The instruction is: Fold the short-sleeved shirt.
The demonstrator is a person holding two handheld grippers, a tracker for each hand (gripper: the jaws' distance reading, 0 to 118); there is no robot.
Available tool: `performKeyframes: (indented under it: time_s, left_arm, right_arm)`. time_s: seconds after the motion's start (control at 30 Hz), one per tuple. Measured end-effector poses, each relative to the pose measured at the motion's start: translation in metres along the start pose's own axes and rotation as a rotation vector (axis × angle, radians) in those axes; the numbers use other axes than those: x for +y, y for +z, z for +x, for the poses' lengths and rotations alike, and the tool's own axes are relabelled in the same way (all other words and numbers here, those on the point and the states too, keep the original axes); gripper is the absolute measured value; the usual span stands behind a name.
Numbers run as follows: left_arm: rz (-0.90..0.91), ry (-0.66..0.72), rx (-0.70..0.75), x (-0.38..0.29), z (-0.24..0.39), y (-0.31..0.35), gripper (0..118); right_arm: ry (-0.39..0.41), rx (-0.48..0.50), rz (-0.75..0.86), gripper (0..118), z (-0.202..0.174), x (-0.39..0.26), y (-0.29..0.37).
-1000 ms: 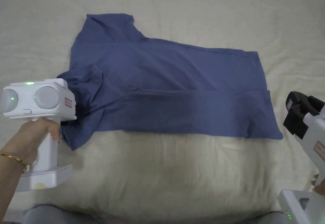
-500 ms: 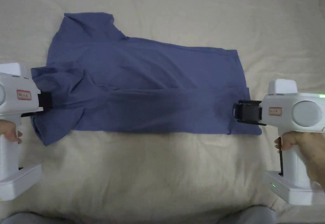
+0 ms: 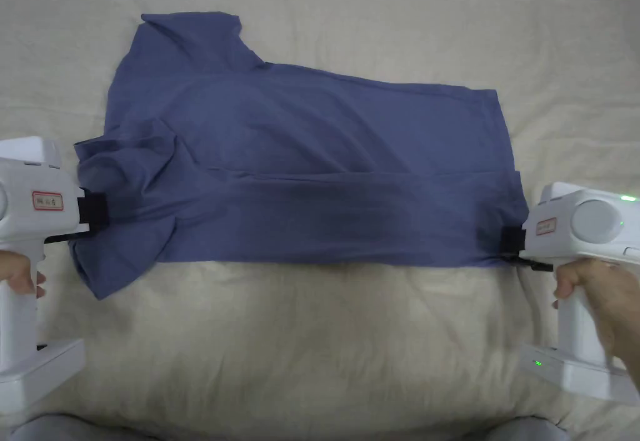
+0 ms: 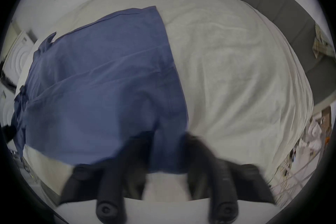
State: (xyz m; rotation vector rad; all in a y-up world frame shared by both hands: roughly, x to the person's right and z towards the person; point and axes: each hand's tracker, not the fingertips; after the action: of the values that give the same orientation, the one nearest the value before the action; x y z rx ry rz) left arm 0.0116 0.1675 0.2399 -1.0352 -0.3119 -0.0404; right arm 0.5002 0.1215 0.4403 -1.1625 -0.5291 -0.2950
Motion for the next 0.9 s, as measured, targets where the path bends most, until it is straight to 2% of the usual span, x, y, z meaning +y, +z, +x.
performKeyframes:
  time_s: [0.13,0.2,0.43,0.57,0.7,0.73,0.77,0.8,0.83,0.87,0.9]
  left_arm:
    - [0.016,0.049,-0.037,0.008,-0.005,0.018,6]
    - [0.048,0.043,-0.049,0.011,-0.005,0.034,6]
    - [0.126,0.02,-0.08,-0.005,-0.016,0.096,6]
    - [0.128,-0.002,-0.075,-0.047,-0.026,0.11,6]
    - [0.007,0.066,-0.066,-0.094,-0.039,0.087,6]
    - [-0.01,0.099,-0.062,-0.102,-0.041,0.08,9]
    - [-0.015,0.112,-0.041,-0.107,-0.041,0.076,15]
    - [-0.01,0.099,-0.02,-0.112,-0.037,0.073,27]
    - [0.008,0.08,0.011,-0.114,-0.035,0.072,59]
    - [0.035,0.049,0.032,-0.116,-0.033,0.072,81]
    - [0.058,0.034,0.038,-0.113,-0.032,0.075,99]
  right_arm:
    - [-0.027,0.052,0.012,12,0.012,0.006,0.031]
    - [-0.038,0.122,0.055,12,0.013,0.009,0.055]
    - [0.068,0.149,0.168,12,0.022,-0.011,0.138]
    - [0.061,0.135,0.141,12,0.032,-0.054,0.138]
    - [-0.018,0.124,0.029,13,0.04,-0.102,0.103]
    - [-0.043,0.123,0.014,16,0.039,-0.111,0.093]
    - [-0.055,0.119,-0.008,30,0.039,-0.119,0.085]
    - [-0.065,0.107,-0.02,50,0.038,-0.125,0.08]
    - [-0.06,0.088,-0.017,77,0.037,-0.129,0.077]
    - [-0.044,0.065,-0.009,89,0.041,-0.128,0.072]
    - [-0.032,0.045,0.011,94,0.041,-0.128,0.076]
